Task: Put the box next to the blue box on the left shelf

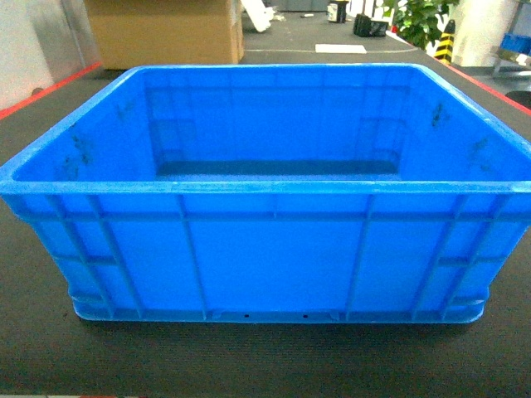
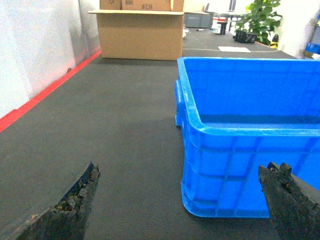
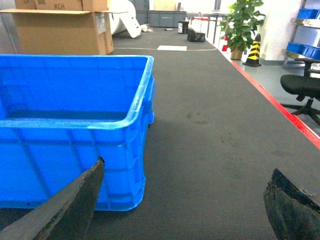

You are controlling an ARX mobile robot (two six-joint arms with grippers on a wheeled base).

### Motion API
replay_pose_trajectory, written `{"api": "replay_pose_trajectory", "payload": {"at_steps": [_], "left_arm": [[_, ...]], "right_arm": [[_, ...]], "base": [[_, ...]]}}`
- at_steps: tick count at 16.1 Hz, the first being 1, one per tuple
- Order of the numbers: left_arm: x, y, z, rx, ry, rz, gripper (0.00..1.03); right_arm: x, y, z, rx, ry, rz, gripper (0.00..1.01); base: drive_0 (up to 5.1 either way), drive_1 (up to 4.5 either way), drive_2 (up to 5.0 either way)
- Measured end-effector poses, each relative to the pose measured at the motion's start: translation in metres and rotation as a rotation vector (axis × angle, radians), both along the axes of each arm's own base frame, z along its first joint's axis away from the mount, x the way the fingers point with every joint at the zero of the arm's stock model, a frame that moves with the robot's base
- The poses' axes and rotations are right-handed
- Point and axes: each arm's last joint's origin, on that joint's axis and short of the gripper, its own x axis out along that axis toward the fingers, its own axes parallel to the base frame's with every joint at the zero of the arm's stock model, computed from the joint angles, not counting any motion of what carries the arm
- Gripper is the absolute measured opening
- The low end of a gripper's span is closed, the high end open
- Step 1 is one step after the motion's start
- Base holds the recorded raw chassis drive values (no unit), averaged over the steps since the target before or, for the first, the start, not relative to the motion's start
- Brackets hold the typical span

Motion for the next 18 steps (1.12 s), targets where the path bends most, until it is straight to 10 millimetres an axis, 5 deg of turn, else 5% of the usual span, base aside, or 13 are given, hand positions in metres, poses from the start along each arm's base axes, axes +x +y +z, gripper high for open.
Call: {"api": "replay_pose_trajectory", "payload": {"at_steps": [12,16,18], "left_arm": [[0.010,-0.010,-0.002,-0.009,0.081,0.027,0.98],[0.057,-0.006,0.057,-0.019,-0.055,0.013,0.98],[0.105,-0.004,0.085,-0.027,-0.020,-0.009,0.98]], "right_arm": [[0.005,-0.001,-0.002,0.003,0.087,0.021,0.98],[0.051,0.003,0.054,-0.020,0.010,0.057,0.98],[0.088,0.006,0.078,-0.024,0.076,0.076,0.98]], "base": [[0.0,0.00,0.0],[0.0,0.00,0.0],[0.0,0.00,0.0]]}}
